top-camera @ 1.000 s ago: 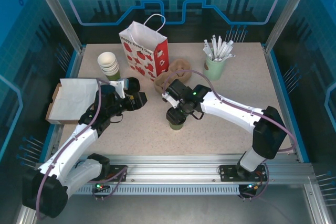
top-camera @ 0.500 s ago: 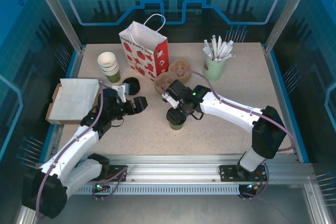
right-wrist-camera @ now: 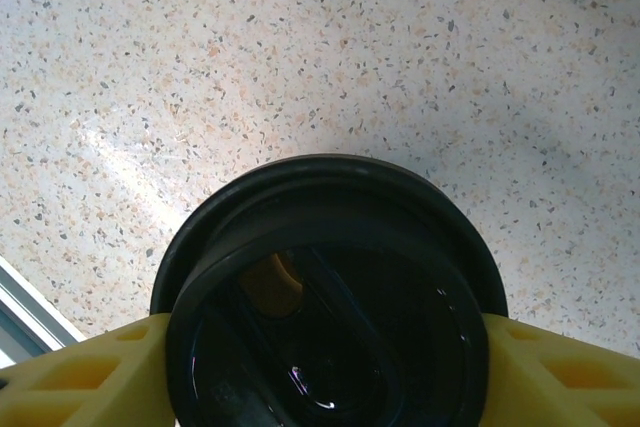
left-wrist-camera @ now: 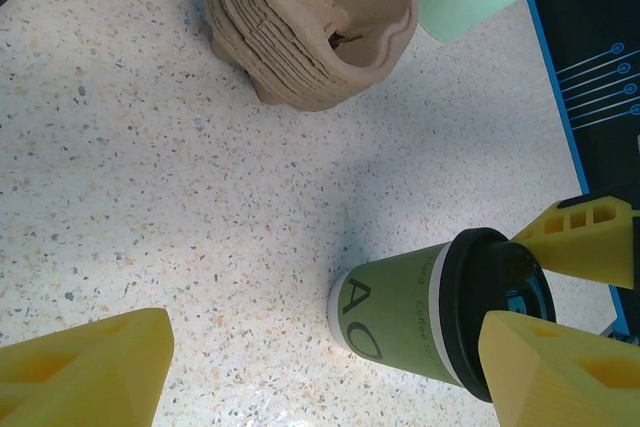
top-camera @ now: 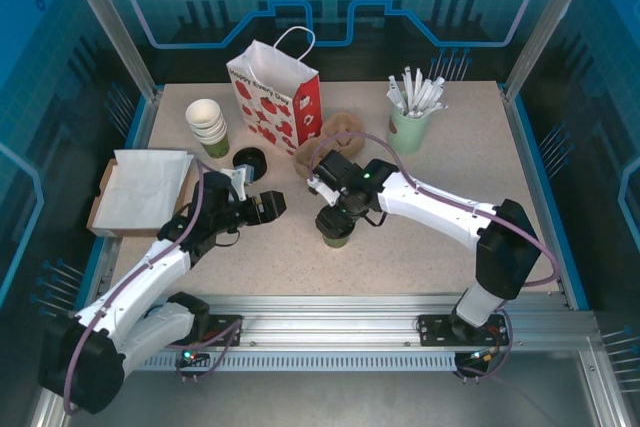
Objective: Pack the takeout coffee
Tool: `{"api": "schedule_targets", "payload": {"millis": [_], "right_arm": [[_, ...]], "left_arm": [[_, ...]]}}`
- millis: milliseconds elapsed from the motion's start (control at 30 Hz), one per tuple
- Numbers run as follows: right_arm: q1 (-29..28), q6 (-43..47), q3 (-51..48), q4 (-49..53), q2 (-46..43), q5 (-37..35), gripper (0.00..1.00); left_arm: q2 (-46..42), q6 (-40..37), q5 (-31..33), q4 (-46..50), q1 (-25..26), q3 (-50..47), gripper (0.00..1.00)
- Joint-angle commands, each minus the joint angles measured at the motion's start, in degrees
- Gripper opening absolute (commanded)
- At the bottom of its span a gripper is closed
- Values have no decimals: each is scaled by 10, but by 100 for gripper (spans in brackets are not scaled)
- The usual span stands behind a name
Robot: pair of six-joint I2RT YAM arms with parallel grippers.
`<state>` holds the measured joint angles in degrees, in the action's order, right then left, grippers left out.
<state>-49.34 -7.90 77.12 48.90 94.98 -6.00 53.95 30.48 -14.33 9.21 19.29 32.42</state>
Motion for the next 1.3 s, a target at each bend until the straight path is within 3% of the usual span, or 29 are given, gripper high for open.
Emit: {"api": "schedule_targets", "payload": {"millis": [0, 733, 967, 1267], "right_arm": [[1, 10, 11, 41, 17, 8, 73], [24, 2, -23, -13, -91, 52, 83], [129, -10, -135, -83, -161, 192, 84], [213, -40, -214, -184, -164, 296, 79]], "left_arm": [[4, -7, 6, 5, 4, 9, 82], [31, -5, -18, -28, 22, 13, 84], [85, -4, -91, -83, 66, 28, 87], [194, -36, -89, -63, 121, 97, 85]]}}
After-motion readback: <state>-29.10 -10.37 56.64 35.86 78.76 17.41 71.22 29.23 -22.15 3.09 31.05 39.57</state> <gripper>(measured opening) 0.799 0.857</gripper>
